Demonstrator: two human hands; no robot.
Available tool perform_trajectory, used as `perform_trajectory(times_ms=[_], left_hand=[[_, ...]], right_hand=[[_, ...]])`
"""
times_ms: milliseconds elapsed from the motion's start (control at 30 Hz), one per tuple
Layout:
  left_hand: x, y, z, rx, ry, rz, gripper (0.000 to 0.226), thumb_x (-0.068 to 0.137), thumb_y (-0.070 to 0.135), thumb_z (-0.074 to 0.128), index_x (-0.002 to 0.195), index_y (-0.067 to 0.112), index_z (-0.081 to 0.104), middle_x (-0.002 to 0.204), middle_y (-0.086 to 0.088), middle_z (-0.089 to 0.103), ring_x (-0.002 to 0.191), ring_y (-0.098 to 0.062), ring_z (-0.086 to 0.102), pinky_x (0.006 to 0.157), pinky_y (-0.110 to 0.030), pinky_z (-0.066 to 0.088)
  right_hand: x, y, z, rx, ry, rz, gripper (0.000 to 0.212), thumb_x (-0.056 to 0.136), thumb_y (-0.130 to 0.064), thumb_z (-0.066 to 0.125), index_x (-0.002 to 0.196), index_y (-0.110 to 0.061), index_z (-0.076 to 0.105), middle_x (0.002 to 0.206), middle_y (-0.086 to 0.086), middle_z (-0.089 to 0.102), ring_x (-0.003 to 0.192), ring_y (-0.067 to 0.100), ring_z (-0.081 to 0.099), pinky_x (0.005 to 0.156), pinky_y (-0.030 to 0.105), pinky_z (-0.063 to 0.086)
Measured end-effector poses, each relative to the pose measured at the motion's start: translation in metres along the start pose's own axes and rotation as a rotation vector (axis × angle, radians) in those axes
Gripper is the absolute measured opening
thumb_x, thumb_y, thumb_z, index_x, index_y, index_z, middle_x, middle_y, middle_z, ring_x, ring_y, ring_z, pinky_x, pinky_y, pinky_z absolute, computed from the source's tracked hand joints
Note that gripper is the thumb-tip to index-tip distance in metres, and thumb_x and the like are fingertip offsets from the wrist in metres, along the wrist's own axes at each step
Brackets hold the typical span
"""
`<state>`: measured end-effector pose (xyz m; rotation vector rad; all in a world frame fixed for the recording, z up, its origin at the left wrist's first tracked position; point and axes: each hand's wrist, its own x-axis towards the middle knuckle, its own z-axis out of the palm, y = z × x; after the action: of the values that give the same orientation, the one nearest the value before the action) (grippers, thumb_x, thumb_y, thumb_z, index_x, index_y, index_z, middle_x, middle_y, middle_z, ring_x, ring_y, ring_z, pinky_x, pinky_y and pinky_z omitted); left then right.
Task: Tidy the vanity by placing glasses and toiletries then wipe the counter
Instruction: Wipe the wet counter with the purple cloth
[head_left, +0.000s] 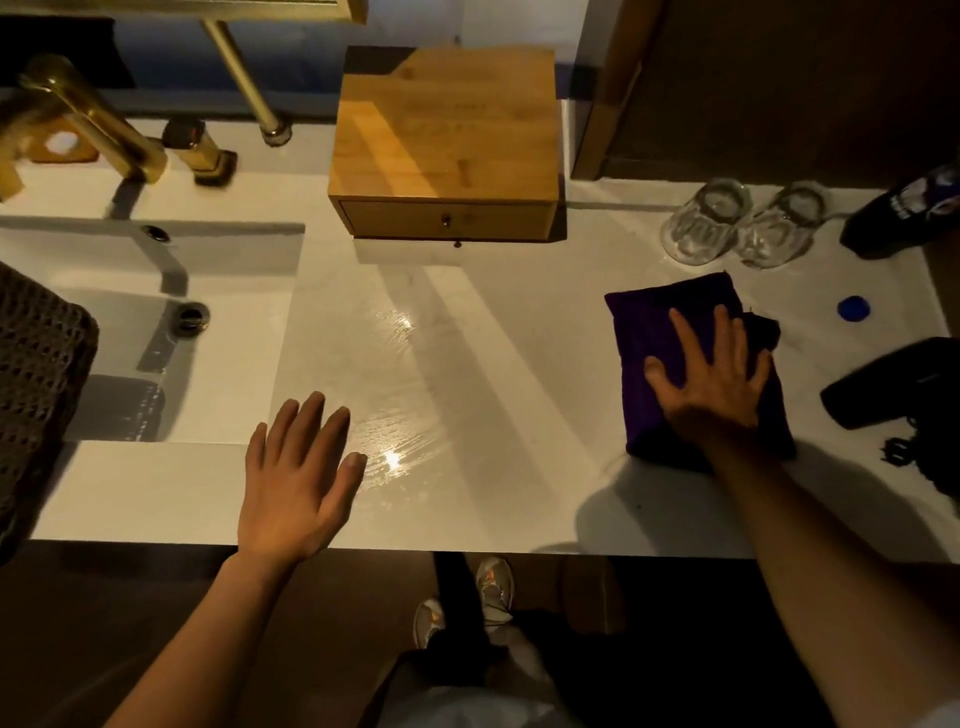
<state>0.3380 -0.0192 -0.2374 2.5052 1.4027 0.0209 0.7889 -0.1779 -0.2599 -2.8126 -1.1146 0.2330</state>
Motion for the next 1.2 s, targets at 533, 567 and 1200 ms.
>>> perform_trajectory(times_ms=[533, 567, 1200], left_hand=[[0.0, 0.006, 0.0, -0.016, 0.022, 0.019, 0.057, 0.1, 0.055, 0.033, 0.152, 0.032, 0.037, 0.166, 0.003, 0.023, 0.157, -0.023, 0.013, 0.126, -0.054, 0.012], [0.0, 0.006, -0.001, -0.019, 0.011, 0.016, 0.056, 0.101, 0.054, 0.032, 0.152, 0.032, 0.036, 0.167, 0.003, 0.022, 0.157, -0.022, 0.011, 0.127, -0.053, 0.009], [-0.184, -0.065, 0.029, -0.363, -0.149, -0.087, 0.036, 0.098, 0.026, 0.053, 0.131, 0.015, 0.062, 0.129, -0.004, 0.065, 0.121, -0.023, 0.06, 0.103, -0.037, 0.048]], right_hand=[[-0.015, -0.013, -0.01, -0.007, 0.051, -0.025, 0.068, 0.094, -0.059, 0.028, 0.156, -0.029, 0.022, 0.164, 0.021, 0.01, 0.151, 0.04, 0.01, 0.118, 0.064, 0.003], [-0.023, -0.02, -0.01, 0.039, 0.084, 0.0, 0.067, 0.095, -0.054, 0.032, 0.155, -0.025, 0.026, 0.163, 0.022, 0.013, 0.15, 0.04, 0.012, 0.119, 0.064, 0.004], [-0.341, -0.107, 0.073, 0.634, -0.339, 0.194, 0.009, 0.089, -0.007, 0.065, 0.093, -0.003, 0.072, 0.101, 0.016, 0.067, 0.091, 0.032, 0.066, 0.086, 0.039, 0.052]])
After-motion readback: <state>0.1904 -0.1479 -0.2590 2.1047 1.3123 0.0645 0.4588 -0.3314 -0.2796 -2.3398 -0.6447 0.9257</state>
